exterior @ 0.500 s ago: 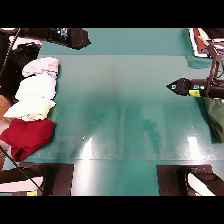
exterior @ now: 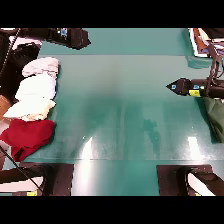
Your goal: Fold the shirts.
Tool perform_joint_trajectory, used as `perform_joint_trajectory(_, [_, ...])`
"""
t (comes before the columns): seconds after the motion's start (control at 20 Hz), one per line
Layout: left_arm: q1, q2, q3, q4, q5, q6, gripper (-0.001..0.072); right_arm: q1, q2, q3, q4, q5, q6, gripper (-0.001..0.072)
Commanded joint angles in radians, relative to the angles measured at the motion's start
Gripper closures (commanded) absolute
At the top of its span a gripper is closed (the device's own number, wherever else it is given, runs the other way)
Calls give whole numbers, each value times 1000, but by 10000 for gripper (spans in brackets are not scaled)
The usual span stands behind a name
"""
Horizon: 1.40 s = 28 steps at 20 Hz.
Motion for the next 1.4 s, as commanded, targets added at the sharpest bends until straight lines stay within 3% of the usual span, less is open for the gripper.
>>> perform_joint_trajectory(0.0, [0,-1,0,-11,7,-3,684,1,0,1,0,-1,0,699])
perform_joint_trajectory(0.2, [2,-1,0,25,106,2,659,1,1,1,11,-106,1,699])
perform_joint_trajectory(0.25, [2,-2,0,101,135,-2,355,1,1,1,10,-103,1,699])
perform_joint_trajectory(0.3, [2,-8,0,211,159,-34,136,1,1,1,10,-103,1,699])
perform_joint_trajectory(0.4, [24,-37,0,492,165,-146,136,1,1,1,11,-81,1,699])
perform_joint_trajectory(0.5, [95,-90,0,599,161,-195,136,1,1,1,11,-43,1,699])
perform_joint_trajectory(0.85, [367,-370,0,597,192,-217,135,1,1,1,10,23,2,699])
perform_joint_trajectory(1.3, [437,-560,0,600,272,-210,138,1,1,1,10,58,2,699])
perform_joint_trajectory(1.35, [437,-560,1,599,275,-209,210,1,1,1,10,58,2,698])
